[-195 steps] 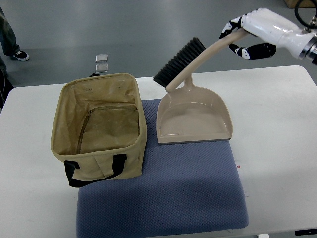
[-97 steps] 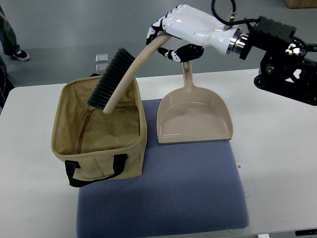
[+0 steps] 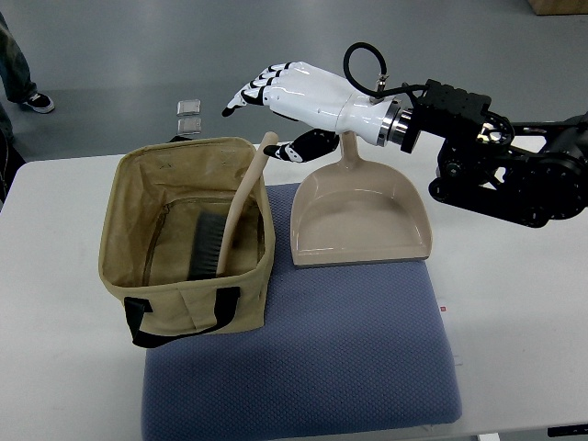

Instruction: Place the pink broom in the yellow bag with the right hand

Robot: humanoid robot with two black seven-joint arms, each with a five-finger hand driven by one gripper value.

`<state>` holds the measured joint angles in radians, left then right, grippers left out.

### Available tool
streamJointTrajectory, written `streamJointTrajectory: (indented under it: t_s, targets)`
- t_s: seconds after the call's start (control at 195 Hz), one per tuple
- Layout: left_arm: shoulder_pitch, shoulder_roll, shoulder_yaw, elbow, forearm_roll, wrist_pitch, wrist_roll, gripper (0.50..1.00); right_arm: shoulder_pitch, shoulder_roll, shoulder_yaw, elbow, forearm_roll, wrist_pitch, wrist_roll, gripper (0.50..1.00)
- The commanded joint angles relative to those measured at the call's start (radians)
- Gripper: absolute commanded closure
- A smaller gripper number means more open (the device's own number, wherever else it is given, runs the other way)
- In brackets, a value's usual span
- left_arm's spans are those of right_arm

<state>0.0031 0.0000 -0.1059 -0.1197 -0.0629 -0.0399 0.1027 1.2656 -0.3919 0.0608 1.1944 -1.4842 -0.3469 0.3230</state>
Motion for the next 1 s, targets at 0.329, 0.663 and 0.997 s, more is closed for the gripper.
streamJointTrajectory:
  t_s: [0.329,0.663,0.997]
  targets:
    - [0.000,0.000,0.000,0.000,0.000,0.000,0.000,0.500,-0.124,-0.070,0.278,-0.055,0.073,0.095,0.008,0.640]
    - [0.000,0.000,0.000,0.000,0.000,0.000,0.000,0.500,-0.298,-0.114,0.617,-0.263,0.691,0.513,-0.001,0.640]
    - [0.000,0.000,0.000,0.000,0.000,0.000,0.000,0.500,-0.394,-0.076,0.625,-0.467,1.237,0.542,0.008,0.640]
